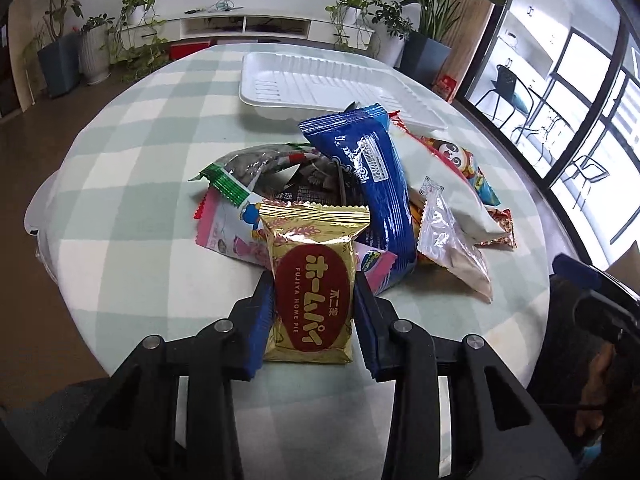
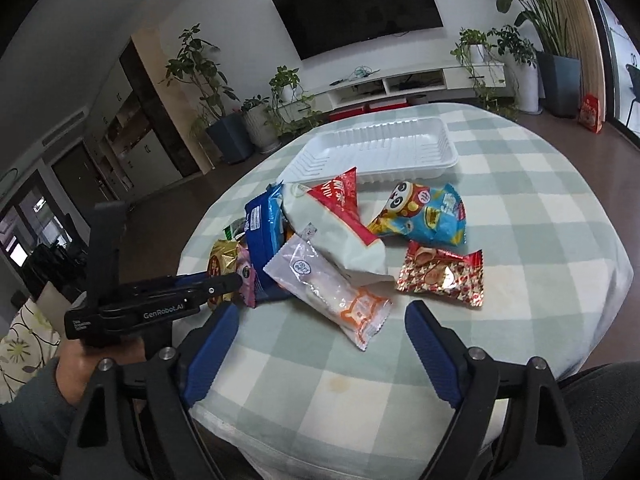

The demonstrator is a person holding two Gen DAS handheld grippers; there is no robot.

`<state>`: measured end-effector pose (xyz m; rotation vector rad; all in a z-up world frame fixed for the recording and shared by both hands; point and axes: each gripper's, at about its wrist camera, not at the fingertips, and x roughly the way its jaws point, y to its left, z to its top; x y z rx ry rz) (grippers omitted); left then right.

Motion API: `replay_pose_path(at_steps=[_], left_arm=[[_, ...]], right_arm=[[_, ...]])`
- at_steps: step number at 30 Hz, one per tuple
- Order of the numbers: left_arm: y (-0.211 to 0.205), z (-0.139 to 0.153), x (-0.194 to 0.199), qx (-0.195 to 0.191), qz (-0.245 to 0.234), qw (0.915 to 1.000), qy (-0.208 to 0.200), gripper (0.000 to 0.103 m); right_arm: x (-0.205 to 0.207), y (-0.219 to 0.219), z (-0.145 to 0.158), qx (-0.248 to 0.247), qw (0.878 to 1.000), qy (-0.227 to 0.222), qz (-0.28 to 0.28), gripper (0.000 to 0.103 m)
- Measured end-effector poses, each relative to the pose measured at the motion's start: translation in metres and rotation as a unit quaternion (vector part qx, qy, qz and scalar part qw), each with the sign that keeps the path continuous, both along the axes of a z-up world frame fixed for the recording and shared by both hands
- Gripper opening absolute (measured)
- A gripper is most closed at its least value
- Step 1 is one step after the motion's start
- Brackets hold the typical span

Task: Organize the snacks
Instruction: 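Grasp the gold wafer packet with the left tool while the right tool grasps the red patterned packet, then carry both held packets over the white tray with both tools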

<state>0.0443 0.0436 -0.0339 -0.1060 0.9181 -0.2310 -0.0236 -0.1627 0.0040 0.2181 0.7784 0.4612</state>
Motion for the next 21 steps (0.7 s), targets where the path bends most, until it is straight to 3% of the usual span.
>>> replay_pose_path(at_steps=[3,9,14,19,21], left_arm=[[0.000,0.001,-0.002,0.010,0.001,0.9999,-0.007,0.035],[0.005,-0.002,-0.003,0.005,-0.005,1.0000,0.001,0.031],[0.006,-0.002,-0.009,0.003,-0.022,0.9997,0.004,0.029],[0.006,-0.001,-0.012,-0.010,-0.042,0.9990,0.012,0.029],[0.006,0.000,-0.013,-0.016,-0.051,0.9984,0.017,0.029]], right_arm=[[0.005,0.009,-0.004,-0.048,0.998,0.040,0.018,0.089],[0.008,0.005,0.006,-0.109,0.994,0.009,0.024,0.087],[0.029,-0.010,0.021,-0.138,0.986,-0.014,0.094,0.079],[0.053,-0.006,0.017,-0.231,0.957,-0.013,0.173,0.073],[0.063,-0.002,0.010,-0.246,0.944,-0.006,0.220,0.062]])
